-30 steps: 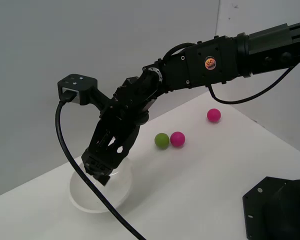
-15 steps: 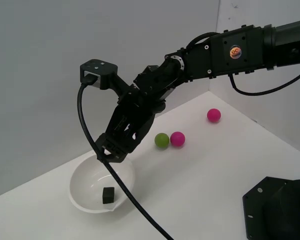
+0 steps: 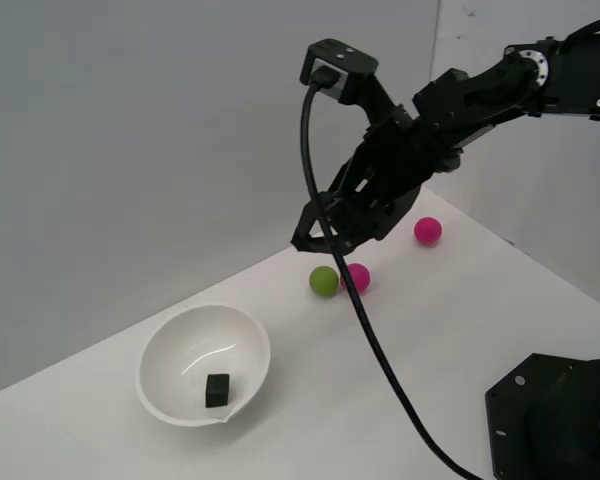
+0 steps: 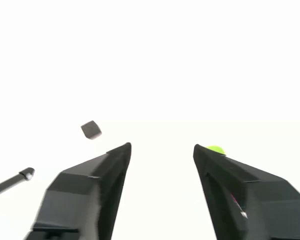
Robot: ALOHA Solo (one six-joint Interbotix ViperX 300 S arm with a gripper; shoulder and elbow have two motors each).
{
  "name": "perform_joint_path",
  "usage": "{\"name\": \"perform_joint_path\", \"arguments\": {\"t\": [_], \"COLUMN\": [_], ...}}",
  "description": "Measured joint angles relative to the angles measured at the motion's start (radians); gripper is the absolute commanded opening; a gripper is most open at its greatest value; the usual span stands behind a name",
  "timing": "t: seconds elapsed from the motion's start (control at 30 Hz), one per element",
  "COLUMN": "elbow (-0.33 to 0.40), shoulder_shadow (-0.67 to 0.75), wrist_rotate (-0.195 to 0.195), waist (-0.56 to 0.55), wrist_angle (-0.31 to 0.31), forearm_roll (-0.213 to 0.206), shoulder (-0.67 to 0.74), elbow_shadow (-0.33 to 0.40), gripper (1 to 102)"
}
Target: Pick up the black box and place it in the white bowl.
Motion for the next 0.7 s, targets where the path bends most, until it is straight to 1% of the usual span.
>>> {"name": "perform_joint_path", "arguments": {"t": [0.07,0.1,0.23,0.3,0.37,0.43,0.53,0.6,0.7], "elbow": [0.018,0.028,0.074,0.109,0.155,0.196,0.249,0.282,0.339], "shoulder_shadow": [0.049,0.074,0.169,0.204,0.245,0.299,0.379,0.449,0.538], "wrist_rotate": [0.031,0.048,0.086,0.118,0.138,0.147,0.147,0.149,0.149], "waist": [0.054,0.075,0.156,0.201,0.235,0.258,0.293,0.319,0.33], "wrist_angle": [0.031,0.034,0.04,0.04,0.041,0.032,-0.02,-0.041,-0.058], "forearm_roll": [0.002,0.002,0.003,0.003,0.003,0.005,0.005,0.005,-0.005], "shoulder": [0.049,0.071,0.169,0.204,0.244,0.295,0.377,0.445,0.534], "elbow_shadow": [0.017,0.026,0.072,0.109,0.153,0.192,0.245,0.281,0.336], "gripper": [52,52,52,52,52,52,52,52,52]}}
